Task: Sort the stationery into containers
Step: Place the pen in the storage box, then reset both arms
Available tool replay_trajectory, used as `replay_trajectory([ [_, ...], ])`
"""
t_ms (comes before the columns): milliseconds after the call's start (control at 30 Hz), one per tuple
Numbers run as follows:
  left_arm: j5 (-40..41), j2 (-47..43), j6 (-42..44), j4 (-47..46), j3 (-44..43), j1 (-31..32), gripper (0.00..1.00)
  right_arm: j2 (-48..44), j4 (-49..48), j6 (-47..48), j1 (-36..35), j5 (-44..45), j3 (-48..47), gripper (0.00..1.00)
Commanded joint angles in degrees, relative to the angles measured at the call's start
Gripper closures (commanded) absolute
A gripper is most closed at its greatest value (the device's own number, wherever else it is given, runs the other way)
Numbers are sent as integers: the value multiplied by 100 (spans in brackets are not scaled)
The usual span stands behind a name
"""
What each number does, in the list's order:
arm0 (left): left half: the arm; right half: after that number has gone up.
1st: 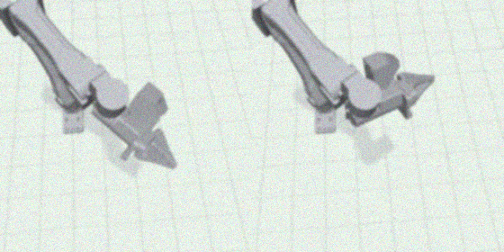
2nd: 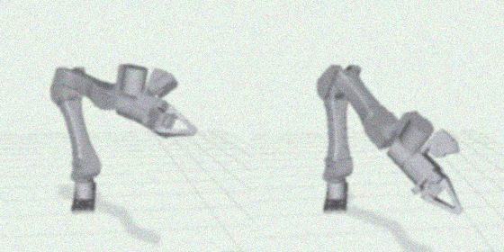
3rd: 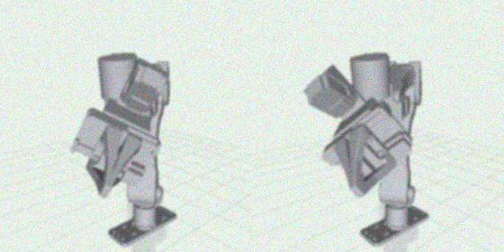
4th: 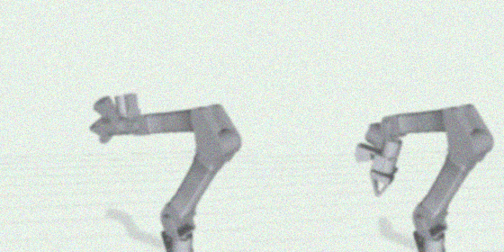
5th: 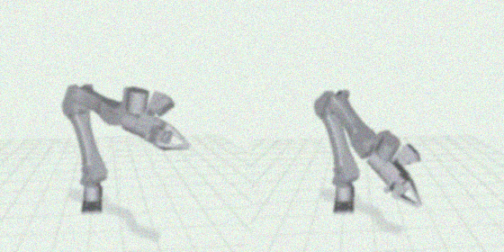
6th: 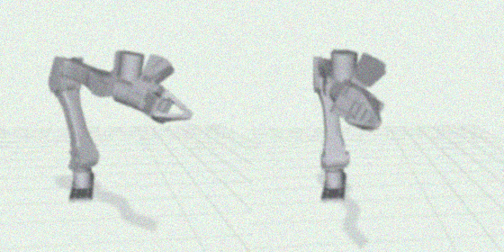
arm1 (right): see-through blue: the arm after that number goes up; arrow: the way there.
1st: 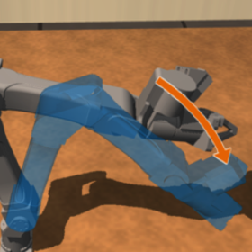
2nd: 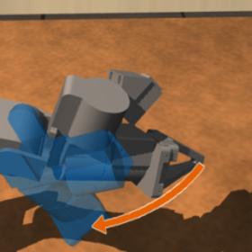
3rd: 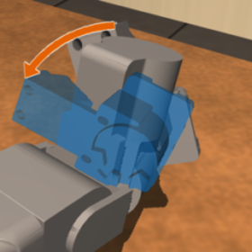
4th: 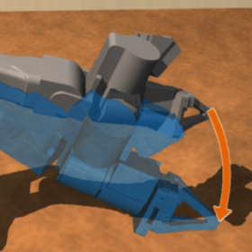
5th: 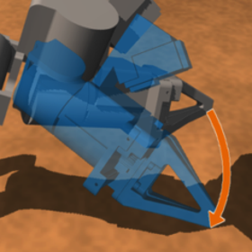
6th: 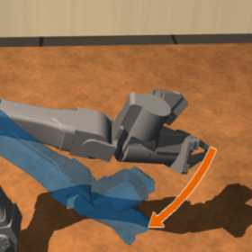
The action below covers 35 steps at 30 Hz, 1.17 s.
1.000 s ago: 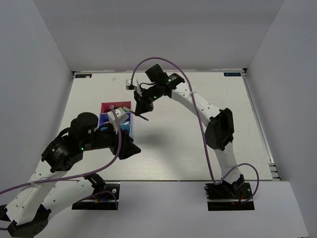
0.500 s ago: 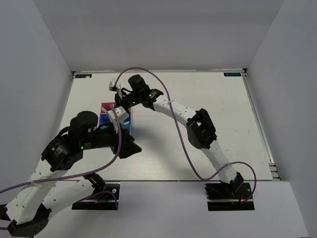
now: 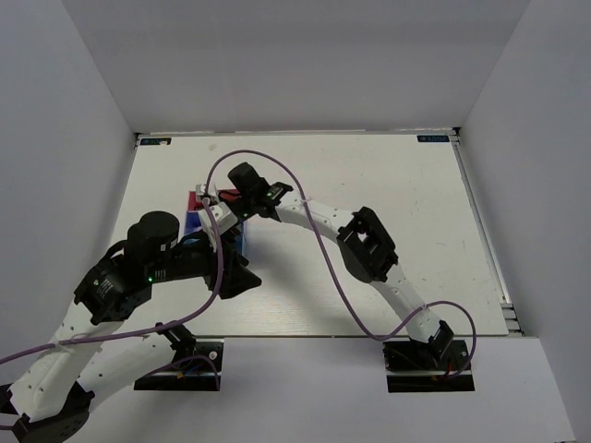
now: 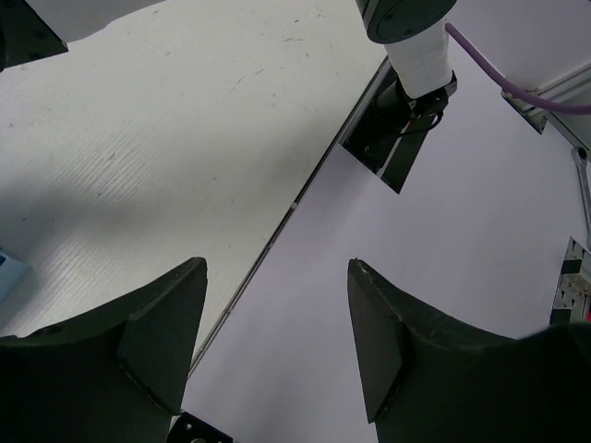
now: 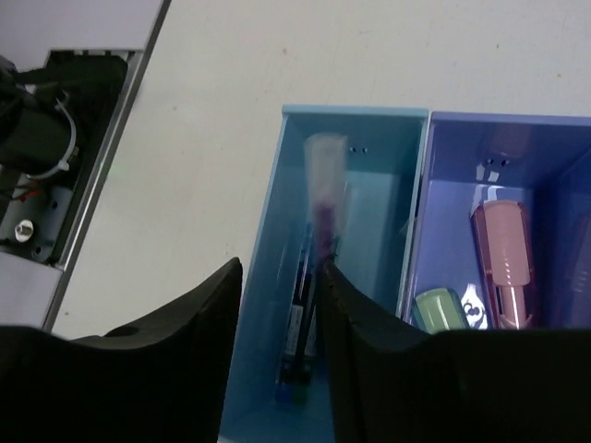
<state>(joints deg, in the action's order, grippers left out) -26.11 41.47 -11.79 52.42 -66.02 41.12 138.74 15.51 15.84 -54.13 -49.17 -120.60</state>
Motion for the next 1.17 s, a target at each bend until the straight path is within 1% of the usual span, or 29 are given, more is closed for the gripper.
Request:
replay_trajectory([
  [0, 53, -52, 72, 40, 54, 27, 28, -496, 400, 561, -45, 21, 18, 56],
  [133, 79, -43, 28, 75, 19, 27, 28, -725, 330, 544, -36, 91, 89, 47],
  [167, 97, -52, 19, 101, -16, 27, 28, -760, 356, 535, -45, 135, 37, 46],
  [233, 202, 10, -7, 119, -104, 27, 31, -926, 365, 517, -19, 170, 10, 46],
  [267, 264, 1, -16, 189, -174, 27, 40, -997, 391, 413, -19, 214, 18, 57],
  [300, 308, 10, -25, 215, -201, 27, 47, -1215, 339, 351, 16, 389, 45, 67],
  [333, 421, 27, -34, 259, -297, 27, 56, -1296, 322, 2, 25, 530, 62, 80],
  [367, 501, 27, -60, 320, -306, 27, 65, -1384, 391, -115, 43, 1053, 28, 100],
  [400, 554, 71, -69, 338, -324, 27, 81, -1454, 583, -238, 51, 1398, -60, 100],
  [433, 754, 71, -86, 408, -341, 19, 85, -1646, 742, -491, 78, 2158, -121, 100],
  [467, 843, 80, -113, 444, -315, 27, 87, -1709, 1135, -537, 95, 2862, -192, 100],
  [500, 896, 89, -122, 435, -280, 27, 90, -1771, 1313, -590, 182, 3165, -184, 100],
  [533, 1001, 98, -183, 357, -210, 27, 90, -2189, 1593, -712, 209, 3664, -36, 100],
  [567, 1037, 80, -218, 295, -97, 36, 89, -2402, 1604, -713, 332, 4165, 497, 100],
  [600, 1055, 98, -253, 234, 26, 27, 67, -3100, 1605, -687, 376, 4352, 1172, 73],
  [633, 1099, 89, -306, 146, 106, 27, 49, -3342, 1700, -548, 438, 4598, 1466, 64],
  [667, 1177, 80, -367, 128, 246, 27, 31, -3562, 1736, -512, 577, 4861, 2043, 54],
  [700, 1274, 80, -402, 93, 300, 27, 9, -4225, 1780, -494, 605, 5238, 2571, 46],
  [733, 1318, 80, -412, 32, 352, 27, 0, -4458, 1824, -363, 623, 5346, 3046, 38],
  [767, 1388, 106, -420, -12, 388, 27, 0, -4687, 1807, -336, 701, 5661, 3277, 33],
  [800, 1389, 107, -429, -100, 588, 36, 0, -5420, 1781, -388, 719, 5960, 3958, 29],
  [833, 1398, 159, -421, -170, 660, 27, 0, -5654, 1693, -406, 728, 6032, 4200, 26],
  [867, 1363, 151, -429, -215, 791, 36, 0, -5900, 1605, -423, 763, 6329, 4428, 23],
  [900, 1345, 194, -438, -398, 932, 53, 0, -6607, 1500, -423, 772, 6488, 4657, 19],
  [933, 1319, 290, -438, -478, 1055, 36, 0, -6814, 1403, -380, 790, 6594, 5364, 17],
  [967, 1223, 343, -464, -557, 1108, 36, 0, -7182, 1263, -397, 799, 6735, 5562, 17],
  [1000, 1196, 396, -482, -801, 1178, 53, 0, -7533, 1270, -380, 842, 6753, 6017, 17],
  [1067, 1091, 650, -535, -935, 1276, 71, 0, -7947, 1236, -537, 869, 6876, 6414, 16],
  [1133, 1073, 870, -543, -1233, 1337, 141, 0, -8327, 1218, -696, 1044, 6859, 6759, 11],
])
